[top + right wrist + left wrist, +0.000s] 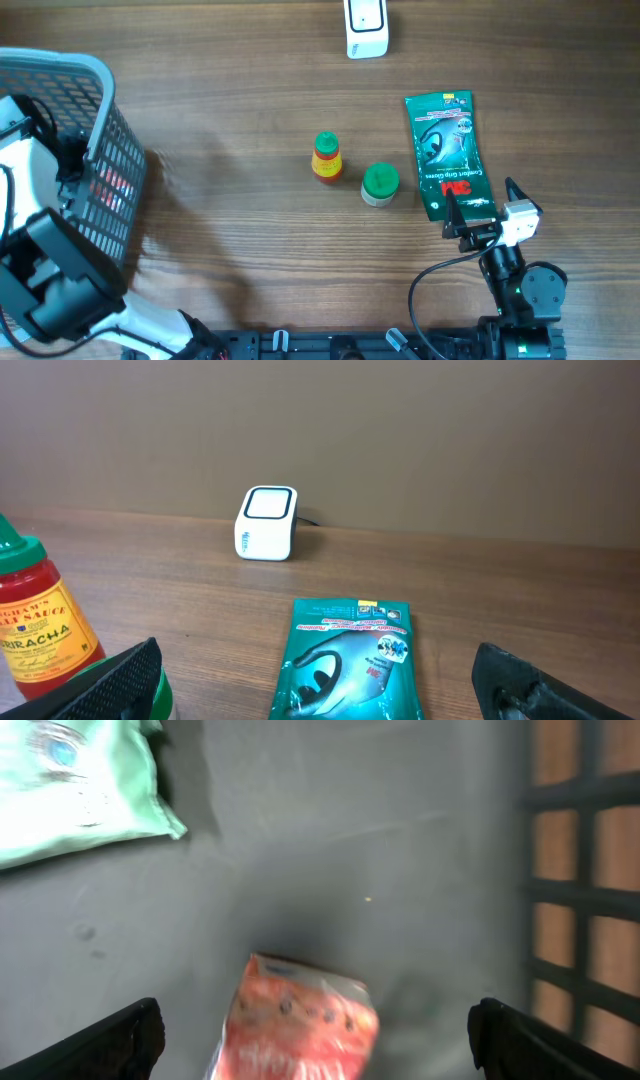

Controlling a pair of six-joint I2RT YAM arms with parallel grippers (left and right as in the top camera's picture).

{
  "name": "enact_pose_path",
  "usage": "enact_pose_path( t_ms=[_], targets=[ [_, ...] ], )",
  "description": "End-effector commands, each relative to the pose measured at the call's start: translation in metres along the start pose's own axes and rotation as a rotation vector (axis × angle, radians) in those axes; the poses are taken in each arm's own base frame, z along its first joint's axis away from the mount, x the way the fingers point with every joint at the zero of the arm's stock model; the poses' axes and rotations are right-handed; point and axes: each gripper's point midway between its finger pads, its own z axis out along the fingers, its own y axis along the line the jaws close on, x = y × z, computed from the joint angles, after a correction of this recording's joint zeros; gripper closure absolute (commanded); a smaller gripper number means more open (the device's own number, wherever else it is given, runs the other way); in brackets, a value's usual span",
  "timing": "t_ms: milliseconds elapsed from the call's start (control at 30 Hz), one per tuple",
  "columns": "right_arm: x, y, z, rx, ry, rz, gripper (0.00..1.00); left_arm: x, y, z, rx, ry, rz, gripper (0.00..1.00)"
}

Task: Scan the item barcode
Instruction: 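Reach the left gripper into the basket and grasp the small red-white box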

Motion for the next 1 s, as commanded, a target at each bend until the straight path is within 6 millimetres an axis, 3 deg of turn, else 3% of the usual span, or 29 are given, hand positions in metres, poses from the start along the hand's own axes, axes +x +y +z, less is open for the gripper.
enact_pose_path(
  t_ms=[0,267,433,533,733,967],
  targets=[
    [-0.001,-0.002,0.0,0.013,-0.007,-0.013,0.0,0.011,0.002,0.026,-0.026,0.062,0.108,0.0],
    [-0.001,-0.002,0.0,0.013,-0.007,-0.013,0.0,0.03,0.001,0.05,-0.008,0.169,0.172,0.01],
    [-0.001,-0.002,0.0,0.013,-0.006,-0.013,0.0,0.033,0.002,0.049,-0.013,0.182,0.183,0.42],
    [-0.001,-0.002,0.0,0.013,-0.006,-0.013,0.0,0.029,0.0,0.042,-0.013,0.182,0.182,0.57],
    [-0.001,-0.002,0.0,0.013,-0.007,-0.013,0.0,-0.003,-0.023,-0.012,0.005,0.154,0.182,0.69],
    [-0.001,-0.002,0.0,0.013,-0.006,-0.013,0.0,-0.041,-0.049,-0.132,0.1,0.012,0.184,0.7]
  ],
)
